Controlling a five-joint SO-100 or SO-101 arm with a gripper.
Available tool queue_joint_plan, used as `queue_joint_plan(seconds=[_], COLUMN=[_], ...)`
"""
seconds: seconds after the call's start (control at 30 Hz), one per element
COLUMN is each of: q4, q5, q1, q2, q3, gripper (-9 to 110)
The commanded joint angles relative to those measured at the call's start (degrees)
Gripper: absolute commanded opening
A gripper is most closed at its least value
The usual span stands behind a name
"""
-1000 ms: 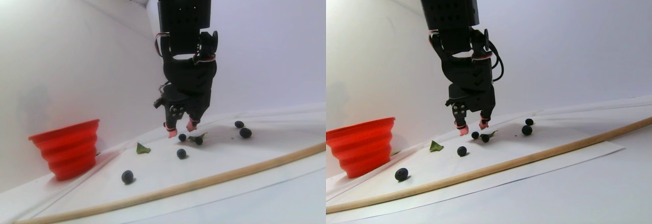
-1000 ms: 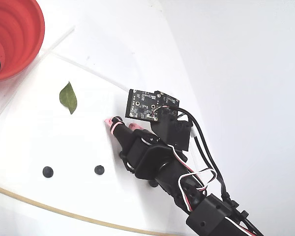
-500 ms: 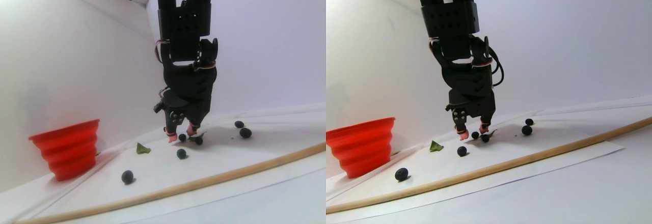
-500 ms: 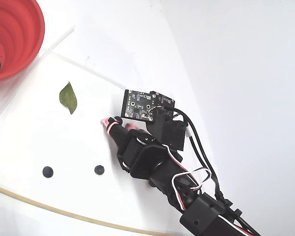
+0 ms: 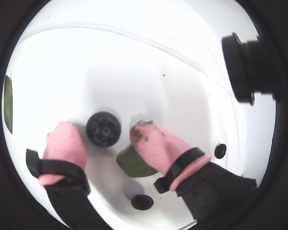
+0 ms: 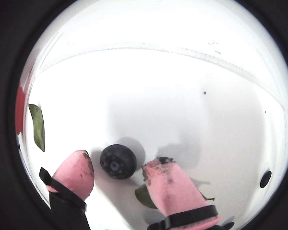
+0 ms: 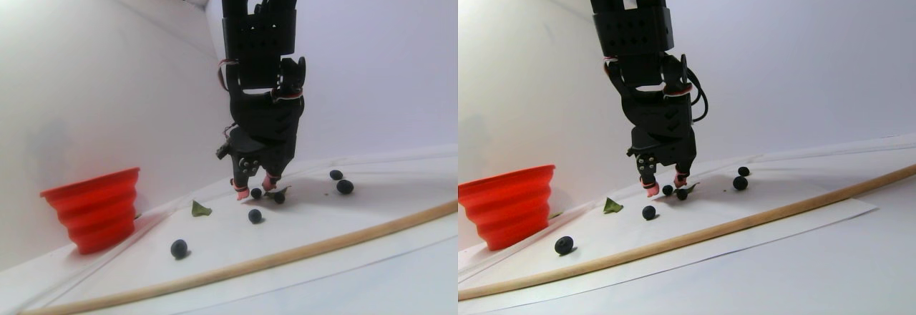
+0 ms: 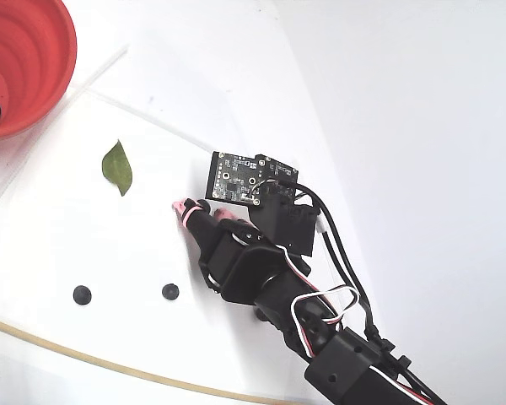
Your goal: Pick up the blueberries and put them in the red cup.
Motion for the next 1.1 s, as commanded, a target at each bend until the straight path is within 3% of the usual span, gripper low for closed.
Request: queue_joint_plan(seconds=[0.0, 1.07], q4=[-1.76, -2.64], q5=[-0.44, 0.18], q1=[-1.23, -1.85], q2=[1.14, -0.26], q3=[-4.39, -4.92], gripper=[21, 19])
